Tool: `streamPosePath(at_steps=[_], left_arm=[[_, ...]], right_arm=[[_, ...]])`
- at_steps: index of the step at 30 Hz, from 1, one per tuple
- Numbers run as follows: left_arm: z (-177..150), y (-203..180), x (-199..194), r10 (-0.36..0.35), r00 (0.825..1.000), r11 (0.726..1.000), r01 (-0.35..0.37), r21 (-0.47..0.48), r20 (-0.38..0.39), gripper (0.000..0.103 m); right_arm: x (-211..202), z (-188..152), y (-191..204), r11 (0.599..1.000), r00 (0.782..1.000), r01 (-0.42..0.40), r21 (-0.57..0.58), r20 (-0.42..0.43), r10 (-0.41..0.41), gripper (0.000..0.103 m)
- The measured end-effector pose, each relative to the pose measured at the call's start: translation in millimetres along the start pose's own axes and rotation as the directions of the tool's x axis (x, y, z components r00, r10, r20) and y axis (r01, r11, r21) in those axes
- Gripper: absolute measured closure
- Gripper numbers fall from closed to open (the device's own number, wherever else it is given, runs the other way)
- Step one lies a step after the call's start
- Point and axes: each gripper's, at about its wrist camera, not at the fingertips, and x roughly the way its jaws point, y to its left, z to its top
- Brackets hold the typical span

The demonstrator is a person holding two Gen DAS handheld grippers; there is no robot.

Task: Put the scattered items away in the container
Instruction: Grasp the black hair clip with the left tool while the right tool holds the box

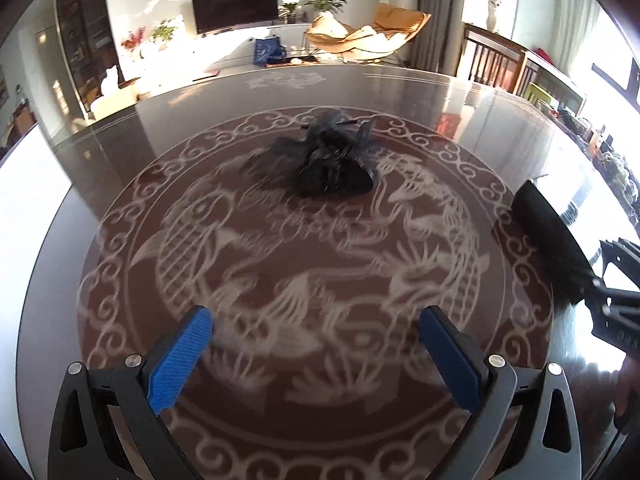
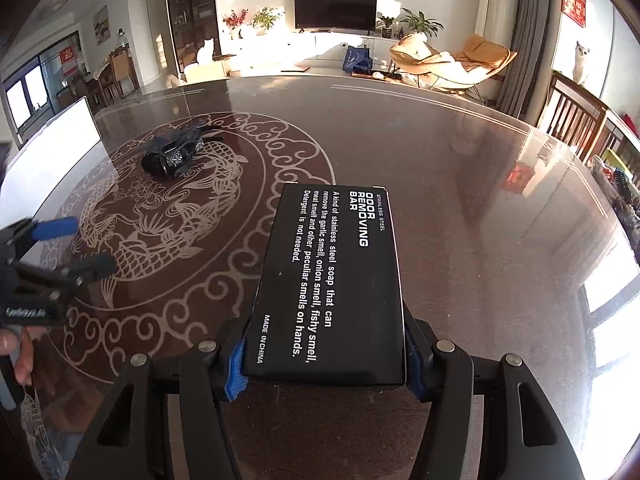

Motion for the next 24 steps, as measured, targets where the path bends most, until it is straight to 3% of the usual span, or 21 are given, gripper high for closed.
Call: streamPosePath(at_steps=[11,14,16,17,20,24], left_arm=[[79,-1,53,0.047,0.999,0.997,-0.047,-0.066,-0.002,0.000],[89,-1,60,0.031,0.999,0.999,-0.032,-0.036,-0.012,0.000],[88,2,55,0.037,0.999,0.999,-0.036,-0.035,0.024,0.033],[85,4,50,0.039,0.998,0.999,-0.038,-0.034,0.040,0.062],[69,12,38,0.041,0.998,0.999,-0.040,-0.017,0.053,0.063],[13,42,1,0.057,0.996,0.996,-0.053,-0.066,0.061,0.064]], right_arm=[[-1,2,-2,1.000,1.000,0.004,-0.002,0.000,-0.004,0.043],[-1,2,-2,1.000,1.000,0.004,-0.002,0.000,-0.004,0.043],[-1,2,-2,1.000,1.000,0.004,-0.002,0.000,-0.004,0.043],[-1,2,-2,1.000,1.000,0.004,-0.003,0.000,-0.004,0.043],[-1,2,-2,1.000,1.000,0.004,-0.003,0.000,-0.004,0.043],[-1,3,0,1.000,1.000,0.014,-0.011,0.001,-0.014,0.043]])
